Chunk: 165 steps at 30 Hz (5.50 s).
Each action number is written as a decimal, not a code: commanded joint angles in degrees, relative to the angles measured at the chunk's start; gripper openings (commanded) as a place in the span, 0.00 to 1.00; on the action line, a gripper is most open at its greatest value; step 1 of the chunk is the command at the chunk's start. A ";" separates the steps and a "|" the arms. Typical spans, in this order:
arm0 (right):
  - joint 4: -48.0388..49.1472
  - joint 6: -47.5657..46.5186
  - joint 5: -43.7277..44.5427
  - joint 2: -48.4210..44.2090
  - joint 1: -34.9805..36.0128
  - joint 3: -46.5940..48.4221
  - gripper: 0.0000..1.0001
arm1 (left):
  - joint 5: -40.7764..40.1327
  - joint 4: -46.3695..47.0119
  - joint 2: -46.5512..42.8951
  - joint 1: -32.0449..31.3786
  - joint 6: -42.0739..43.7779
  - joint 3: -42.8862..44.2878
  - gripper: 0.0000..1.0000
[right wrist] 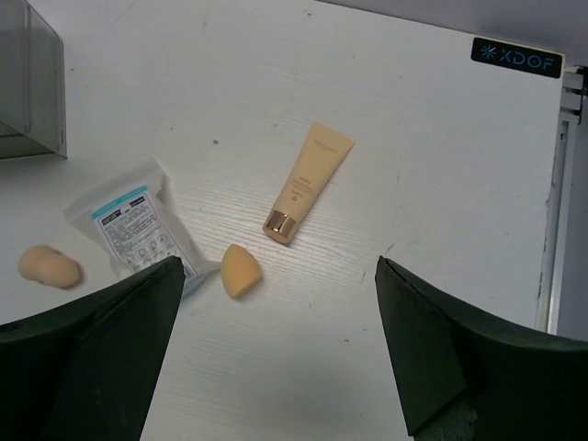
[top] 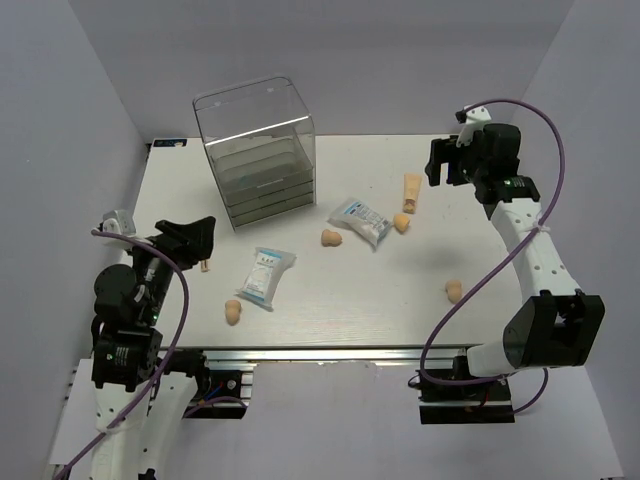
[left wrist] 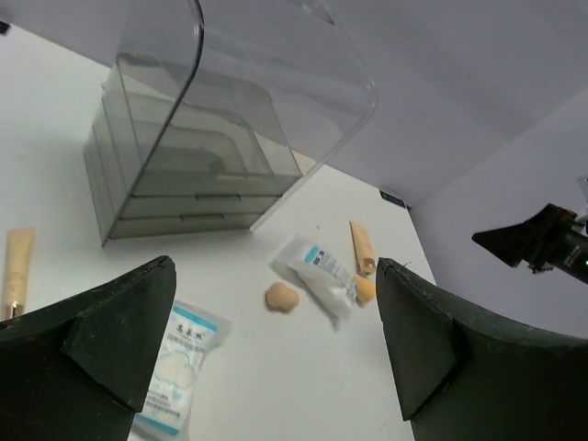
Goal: Organize the makeup
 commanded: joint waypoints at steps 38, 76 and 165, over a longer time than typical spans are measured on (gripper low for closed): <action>27.82 16.97 -36.11 2.48 11.55 -15.97 0.49 | -36.80 70.67 58.33 -25.03 -40.93 -14.11 0.43; 27.29 13.36 -37.16 1.60 10.67 -16.59 0.54 | -47.53 82.65 80.32 -23.27 -42.16 -3.20 0.15; 53.49 66.10 -43.67 31.58 19.02 35.08 0.22 | -19.35 6.99 31.08 -20.82 -2.54 13.22 0.85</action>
